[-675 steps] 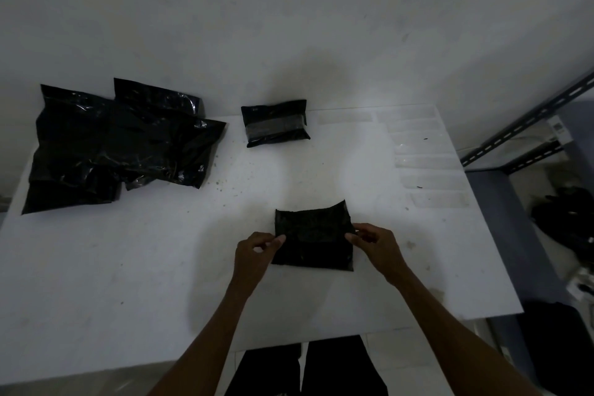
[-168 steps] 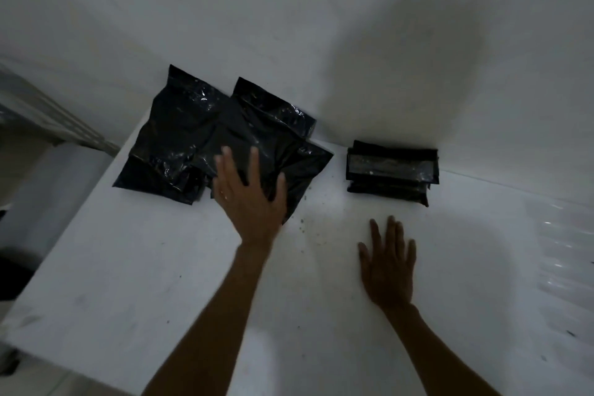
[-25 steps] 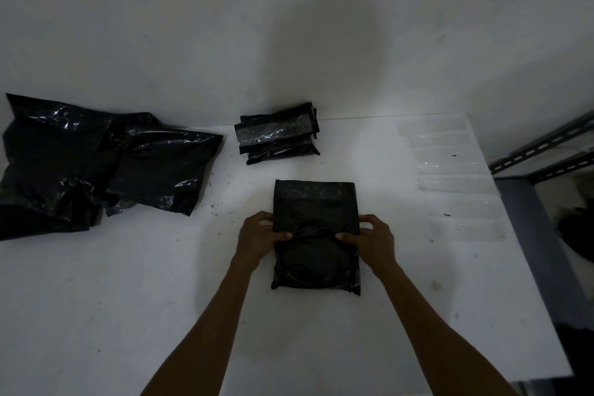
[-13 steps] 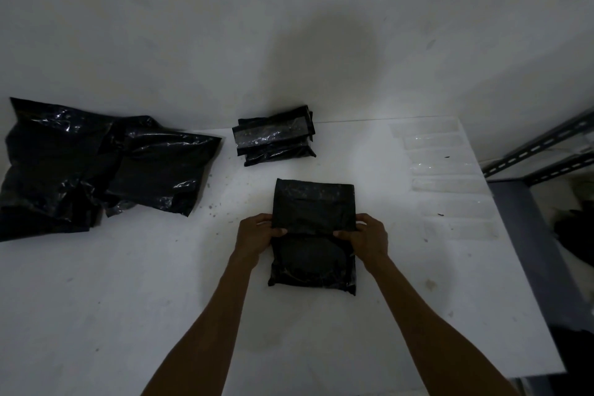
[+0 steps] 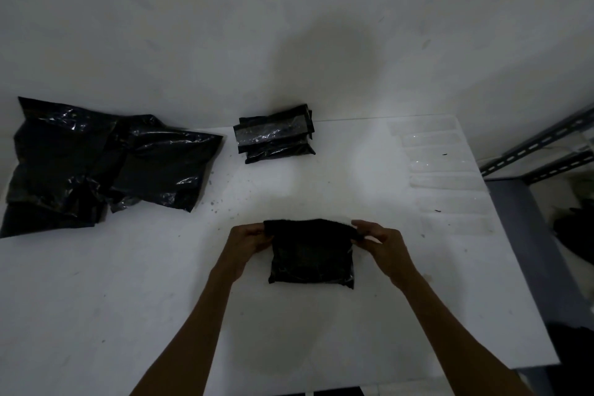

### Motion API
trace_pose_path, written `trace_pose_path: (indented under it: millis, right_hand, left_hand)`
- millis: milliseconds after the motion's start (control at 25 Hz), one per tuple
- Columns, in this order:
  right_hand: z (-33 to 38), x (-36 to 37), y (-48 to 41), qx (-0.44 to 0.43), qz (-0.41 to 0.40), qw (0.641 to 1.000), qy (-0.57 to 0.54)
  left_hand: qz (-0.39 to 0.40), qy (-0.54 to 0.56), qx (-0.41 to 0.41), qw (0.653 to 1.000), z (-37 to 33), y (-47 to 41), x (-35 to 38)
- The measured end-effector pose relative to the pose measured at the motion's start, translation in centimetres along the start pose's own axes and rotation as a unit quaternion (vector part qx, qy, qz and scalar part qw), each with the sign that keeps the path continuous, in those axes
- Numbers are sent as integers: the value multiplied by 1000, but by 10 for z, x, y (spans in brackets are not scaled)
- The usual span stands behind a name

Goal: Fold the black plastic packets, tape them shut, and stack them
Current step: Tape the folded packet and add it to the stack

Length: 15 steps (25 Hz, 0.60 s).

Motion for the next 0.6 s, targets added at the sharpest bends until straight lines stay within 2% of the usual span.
trace_pose_path:
  millis: [80,200,320,400,440,520,600]
  right_hand:
    - [-11,-6,10,-31,22,996,82]
    - [-23,-6,26,-98,18,968,231]
    - [-28,-2,29,-116,7,965,234]
    - [-19,2,29,-118,-30,968,219]
    - [-11,7,29,-108,-65,970,207]
    - [0,15,24,-42,-152,973,166]
    - [6,21,11,73,-221,967,109]
  left_hand:
    - [4,-48,22,999,2,4,-3]
    - [-28,-166,93,981,8,10,-6]
    - [-111,-208,136,962,10,22,4]
    - [-194,-238,186,933,8,37,21]
    - [-229,-281,232,903,8,44,32]
    - [-245,-374,304,841,12,54,54]
    - [-228,-438,318,809,21,59,72]
Point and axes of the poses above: each hand's wrist, its own y-axis away from the middle knuckle, its own x-axis out of the palm, z = x × y, the point moved 1 cm from there along -y, towards the middle knuckle, and after that the axes turned 11 degrees about -y, right-handed, at the moved point
